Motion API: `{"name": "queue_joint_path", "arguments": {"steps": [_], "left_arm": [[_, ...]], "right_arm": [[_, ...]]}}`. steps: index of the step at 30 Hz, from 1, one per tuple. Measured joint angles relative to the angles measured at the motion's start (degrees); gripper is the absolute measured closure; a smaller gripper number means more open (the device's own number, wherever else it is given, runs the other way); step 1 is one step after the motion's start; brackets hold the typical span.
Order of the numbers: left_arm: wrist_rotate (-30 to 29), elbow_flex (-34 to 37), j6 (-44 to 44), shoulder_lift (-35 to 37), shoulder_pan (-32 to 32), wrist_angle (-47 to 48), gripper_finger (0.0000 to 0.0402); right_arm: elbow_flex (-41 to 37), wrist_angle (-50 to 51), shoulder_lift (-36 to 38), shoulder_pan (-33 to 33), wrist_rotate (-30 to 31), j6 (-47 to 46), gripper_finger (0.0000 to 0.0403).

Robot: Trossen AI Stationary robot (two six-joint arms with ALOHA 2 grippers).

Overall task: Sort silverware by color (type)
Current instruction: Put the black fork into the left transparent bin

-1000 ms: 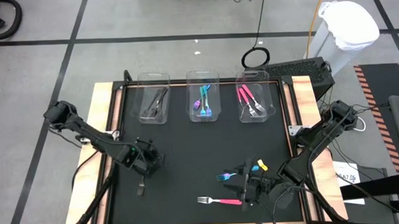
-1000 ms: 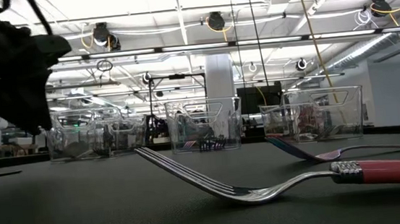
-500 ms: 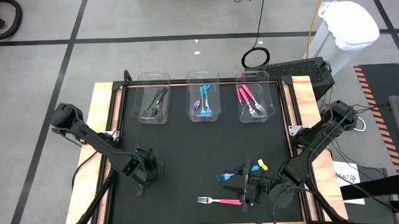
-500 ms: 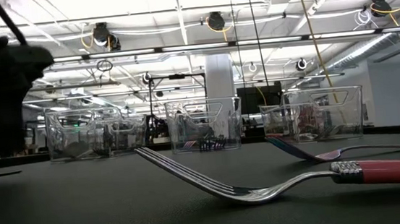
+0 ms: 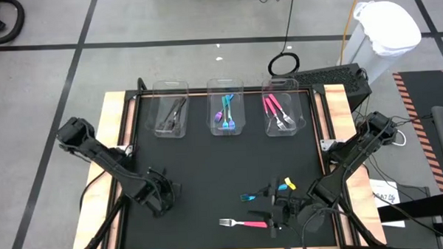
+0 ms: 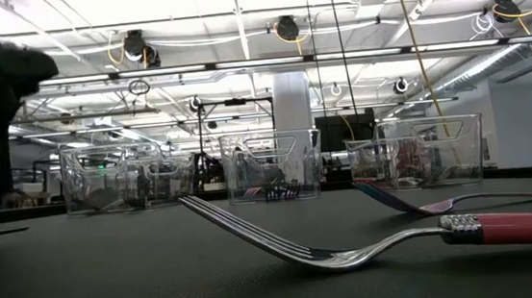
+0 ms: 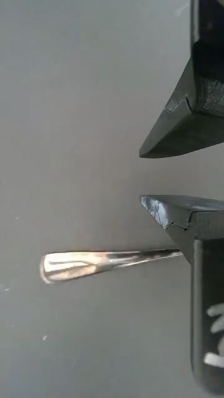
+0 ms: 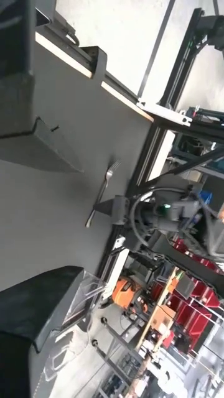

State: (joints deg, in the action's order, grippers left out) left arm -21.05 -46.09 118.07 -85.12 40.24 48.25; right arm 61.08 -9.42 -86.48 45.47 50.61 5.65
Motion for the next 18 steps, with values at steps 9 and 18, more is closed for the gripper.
{"name": "queue_joint_path", "arguments": {"steps": [9, 18], "left_arm": [[4.5, -3.3, 4.6, -2.2, 1.6, 11.0, 0.0294], [12.8, -3.3, 2.9, -8.0, 1.6, 9.0, 0.0294]], "right_arm": [[0.0, 0.7, 0.0, 0.0, 0.0, -2.0, 0.0151], [0.0, 0.7, 0.0, 0.0, 0.0, -2.0, 0.0151]]}}
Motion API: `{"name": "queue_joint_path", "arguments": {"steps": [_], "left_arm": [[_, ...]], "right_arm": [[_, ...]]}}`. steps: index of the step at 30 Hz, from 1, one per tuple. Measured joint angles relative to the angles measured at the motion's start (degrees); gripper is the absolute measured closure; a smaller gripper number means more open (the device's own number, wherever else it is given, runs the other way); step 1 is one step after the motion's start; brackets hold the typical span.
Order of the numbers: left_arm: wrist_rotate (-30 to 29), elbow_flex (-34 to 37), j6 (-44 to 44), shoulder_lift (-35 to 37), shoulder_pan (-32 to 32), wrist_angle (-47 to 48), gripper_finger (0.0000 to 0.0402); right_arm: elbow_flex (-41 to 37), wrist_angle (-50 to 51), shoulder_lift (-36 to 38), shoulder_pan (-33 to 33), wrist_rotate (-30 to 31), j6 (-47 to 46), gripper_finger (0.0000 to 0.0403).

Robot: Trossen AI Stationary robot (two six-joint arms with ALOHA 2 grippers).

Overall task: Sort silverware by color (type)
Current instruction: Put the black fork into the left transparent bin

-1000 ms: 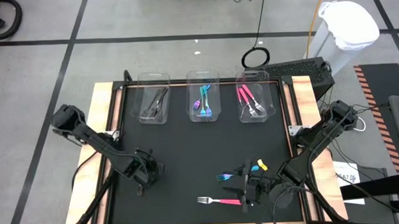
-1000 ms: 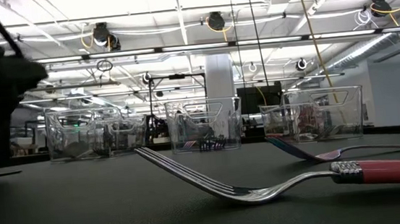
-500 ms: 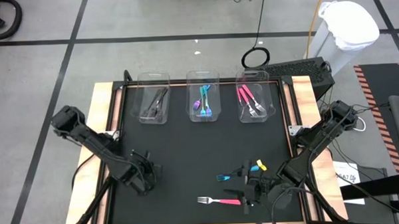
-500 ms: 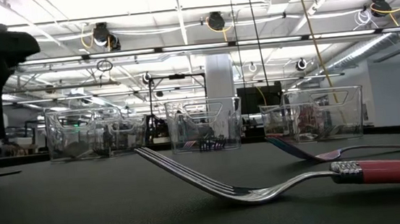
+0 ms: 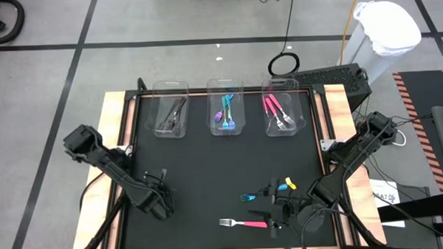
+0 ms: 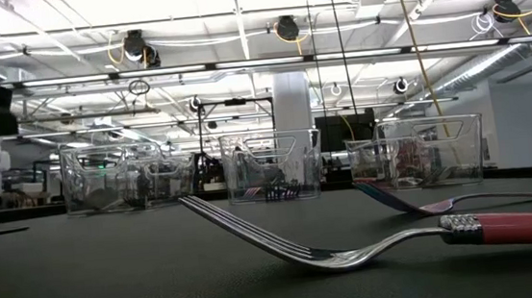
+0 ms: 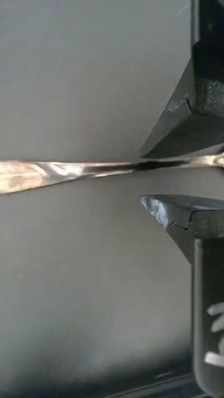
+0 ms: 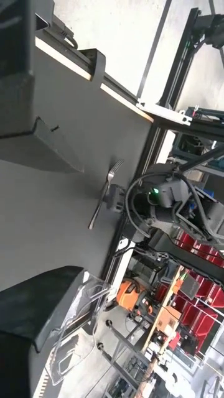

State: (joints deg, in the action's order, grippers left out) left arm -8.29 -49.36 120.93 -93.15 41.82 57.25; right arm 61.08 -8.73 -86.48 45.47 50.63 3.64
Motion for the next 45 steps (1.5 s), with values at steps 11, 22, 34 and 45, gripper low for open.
{"name": "queue_joint_path", "arguments": {"steps": [11, 22, 34, 45], "left_arm": [[0.6, 0.0, -3.2, -2.3, 0.0, -1.2, 0.0294], [-2.4, 0.0, -5.4, -2.3, 0.1, -6.6, 0.0334], [-7.5, 0.0, -10.6, -2.4, -0.1, -7.4, 0.0394], [-18.0, -0.7, -13.5, 0.6, -1.3, -4.4, 0.0397]], "right_arm": [[0.0, 0.0, 0.0, 0.0, 0.0, 0.0, 0.0151], [0.0, 0.0, 0.0, 0.0, 0.0, 0.0, 0.0151], [0.0, 0.0, 0.0, 0.0, 0.0, -1.0, 0.0151], [0.0, -4.9, -4.6, -4.8, 0.0, -10.8, 0.0151]]}}
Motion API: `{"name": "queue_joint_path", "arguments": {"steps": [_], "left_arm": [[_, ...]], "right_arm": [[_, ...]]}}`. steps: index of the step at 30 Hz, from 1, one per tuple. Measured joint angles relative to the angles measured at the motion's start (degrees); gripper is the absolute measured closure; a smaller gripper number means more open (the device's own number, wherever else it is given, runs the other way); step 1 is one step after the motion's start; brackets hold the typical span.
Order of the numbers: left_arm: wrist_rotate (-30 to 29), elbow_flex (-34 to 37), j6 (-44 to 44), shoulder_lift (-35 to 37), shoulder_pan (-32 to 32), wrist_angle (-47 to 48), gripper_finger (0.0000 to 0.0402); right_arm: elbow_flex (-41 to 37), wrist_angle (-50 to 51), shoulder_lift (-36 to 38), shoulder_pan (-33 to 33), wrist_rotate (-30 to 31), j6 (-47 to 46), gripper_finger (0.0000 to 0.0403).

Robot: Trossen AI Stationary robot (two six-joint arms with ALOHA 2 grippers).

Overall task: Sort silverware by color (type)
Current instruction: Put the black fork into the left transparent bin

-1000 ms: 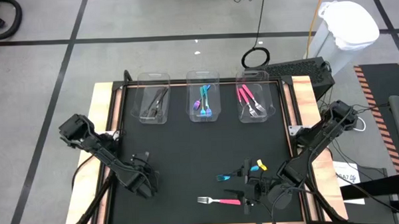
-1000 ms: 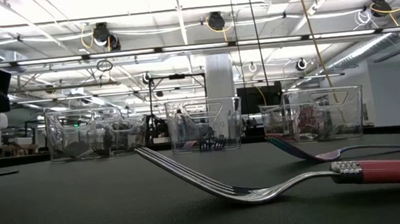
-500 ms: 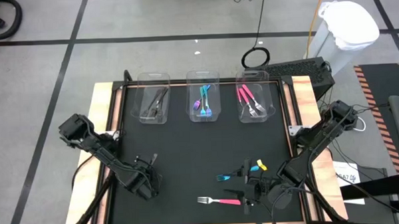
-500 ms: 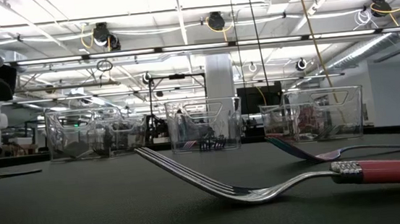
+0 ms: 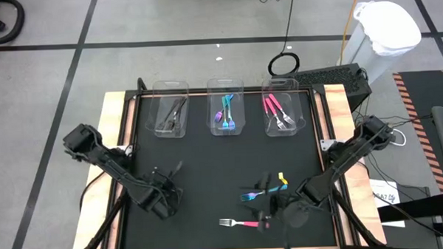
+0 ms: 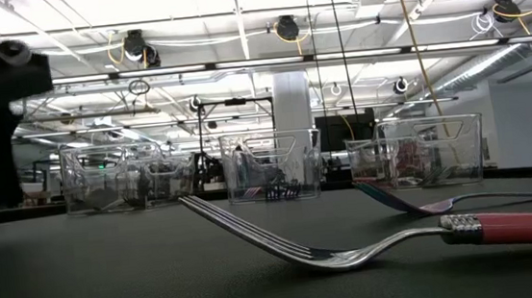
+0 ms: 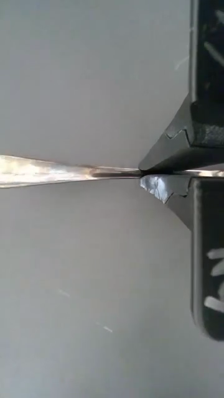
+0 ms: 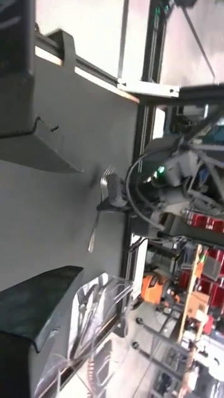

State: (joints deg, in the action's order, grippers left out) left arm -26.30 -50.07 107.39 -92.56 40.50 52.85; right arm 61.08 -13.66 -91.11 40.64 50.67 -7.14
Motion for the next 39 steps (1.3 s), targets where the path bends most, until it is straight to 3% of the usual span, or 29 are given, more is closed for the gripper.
{"name": "queue_joint_path", "arguments": {"steps": [12, 16, 21, 26, 34, 39], "left_arm": [[-28.1, -9.8, -21.6, 0.4, 0.0, -2.5, 0.0398], [-36.8, -11.1, -36.9, 0.4, 0.0, -11.7, 0.0398], [-41.7, -11.1, -64.3, 0.4, 0.0, -28.5, 0.0398], [-48.3, -11.1, -81.1, 0.4, 0.0, -38.6, 0.0398], [-55.5, -11.1, -90.1, 0.4, 0.0, -40.4, 0.0398], [-57.3, -11.1, -96.0, 0.4, 0.0, -40.4, 0.0398]], "right_arm": [[0.0, -14.3, -8.4, -5.3, 0.1, 0.6, 0.0151], [0.0, -20.3, -10.2, -6.8, 0.2, 2.9, 0.0151], [0.0, -27.6, -10.4, -9.8, 0.4, 3.7, 0.0151], [0.0, -32.0, -10.4, -12.4, 0.4, 3.8, 0.0151], [0.0, -41.3, -10.4, -14.4, 0.0, 12.6, 0.0151], [0.0, -47.1, -10.4, -15.1, -6.2, 17.0, 0.0151]]}}
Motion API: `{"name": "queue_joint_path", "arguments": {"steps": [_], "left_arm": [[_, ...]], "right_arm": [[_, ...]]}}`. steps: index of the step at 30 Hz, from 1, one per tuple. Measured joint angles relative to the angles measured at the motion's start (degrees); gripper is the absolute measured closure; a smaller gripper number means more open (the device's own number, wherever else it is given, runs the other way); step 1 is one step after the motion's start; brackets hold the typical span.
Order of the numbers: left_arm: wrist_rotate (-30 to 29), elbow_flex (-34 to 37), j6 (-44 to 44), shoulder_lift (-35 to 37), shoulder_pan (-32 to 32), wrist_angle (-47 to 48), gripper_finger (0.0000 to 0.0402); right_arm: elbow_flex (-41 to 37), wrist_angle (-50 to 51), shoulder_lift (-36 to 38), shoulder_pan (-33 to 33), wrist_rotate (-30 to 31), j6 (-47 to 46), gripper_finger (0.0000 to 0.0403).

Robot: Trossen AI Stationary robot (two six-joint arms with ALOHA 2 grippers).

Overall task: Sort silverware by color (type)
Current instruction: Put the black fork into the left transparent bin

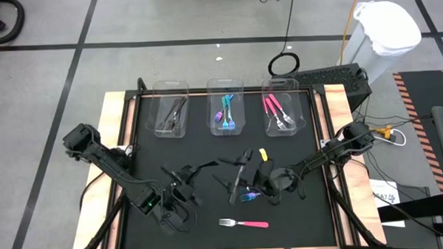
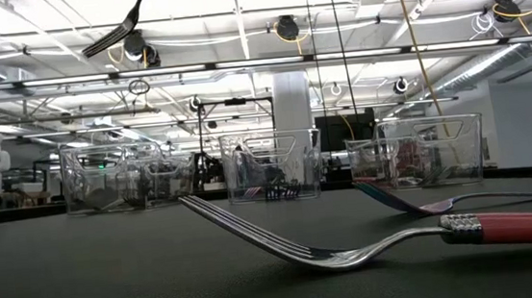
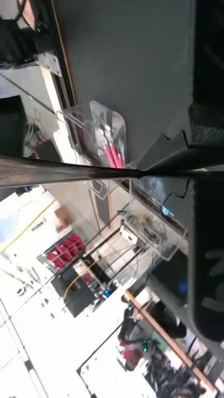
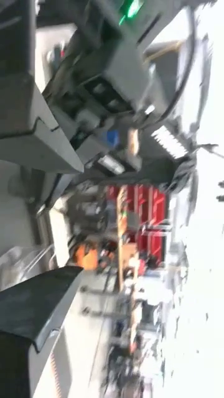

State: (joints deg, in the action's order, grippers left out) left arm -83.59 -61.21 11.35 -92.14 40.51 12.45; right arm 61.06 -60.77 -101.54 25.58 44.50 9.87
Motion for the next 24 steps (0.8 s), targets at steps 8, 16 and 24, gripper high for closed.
{"name": "queue_joint_path", "arguments": {"steps": [8, 16, 24], "left_arm": [[-4.7, 0.0, -5.5, 0.0, -0.3, 0.0, 0.0398], [-5.1, 0.0, -9.3, 0.0, -1.2, 0.1, 0.0398], [-5.2, 0.0, -12.2, 0.0, -1.2, 0.1, 0.0398]], "right_arm": [[0.0, -0.7, 0.0, -1.9, -4.3, -1.5, 0.0152], [0.0, -1.5, 0.0, -3.6, -5.0, -0.1, 0.0194], [0.0, -1.6, 0.0, -5.3, -8.9, -1.7, 0.0267]]}}
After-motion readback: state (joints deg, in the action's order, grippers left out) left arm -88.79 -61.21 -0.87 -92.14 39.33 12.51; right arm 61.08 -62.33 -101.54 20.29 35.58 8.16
